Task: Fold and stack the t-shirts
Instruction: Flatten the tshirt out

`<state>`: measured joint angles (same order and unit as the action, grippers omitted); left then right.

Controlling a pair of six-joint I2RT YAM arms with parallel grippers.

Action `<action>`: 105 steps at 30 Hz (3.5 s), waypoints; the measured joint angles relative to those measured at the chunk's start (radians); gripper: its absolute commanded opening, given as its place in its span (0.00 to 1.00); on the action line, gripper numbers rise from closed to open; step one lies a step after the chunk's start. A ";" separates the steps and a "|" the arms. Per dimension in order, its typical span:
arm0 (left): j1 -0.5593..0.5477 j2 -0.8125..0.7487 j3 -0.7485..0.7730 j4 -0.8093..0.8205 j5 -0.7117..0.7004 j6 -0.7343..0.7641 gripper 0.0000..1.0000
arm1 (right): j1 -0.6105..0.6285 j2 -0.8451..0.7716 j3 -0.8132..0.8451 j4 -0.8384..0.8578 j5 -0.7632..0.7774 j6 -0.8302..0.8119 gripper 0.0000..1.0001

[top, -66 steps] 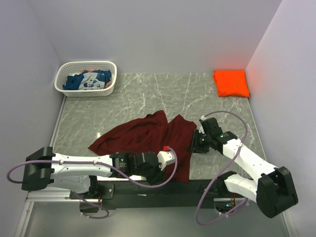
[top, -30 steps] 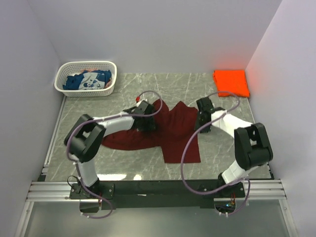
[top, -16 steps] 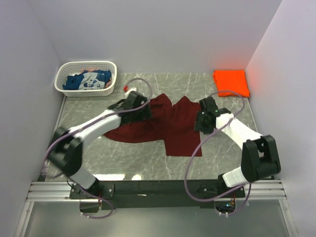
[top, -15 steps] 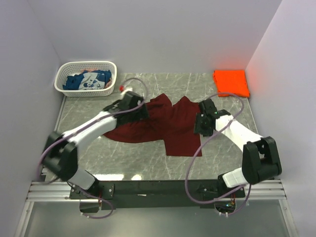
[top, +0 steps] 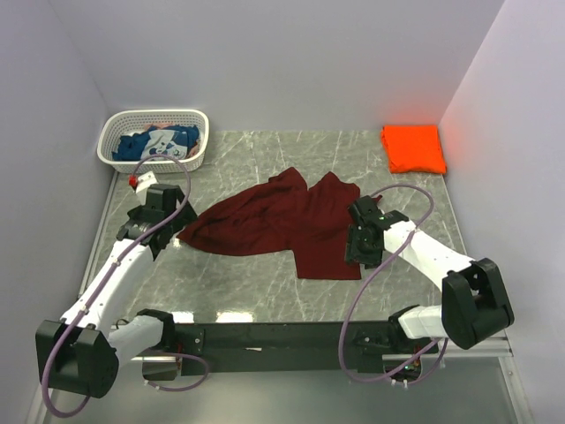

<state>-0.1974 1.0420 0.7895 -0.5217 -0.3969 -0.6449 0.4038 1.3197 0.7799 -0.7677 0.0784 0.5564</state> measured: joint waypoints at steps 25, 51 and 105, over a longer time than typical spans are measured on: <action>0.013 0.000 -0.033 0.010 -0.009 0.056 0.99 | 0.031 0.175 0.005 0.062 0.031 0.082 0.43; 0.013 0.102 -0.063 -0.018 0.065 -0.020 0.91 | 0.043 0.166 0.014 0.038 0.095 0.022 0.00; 0.184 0.320 0.071 0.151 0.137 -0.267 0.01 | -0.211 -0.022 0.103 0.031 -0.019 -0.071 0.00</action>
<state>-0.0135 1.3617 0.8600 -0.3702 -0.2600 -0.9123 0.1932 1.2980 0.8829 -0.7372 0.0589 0.4858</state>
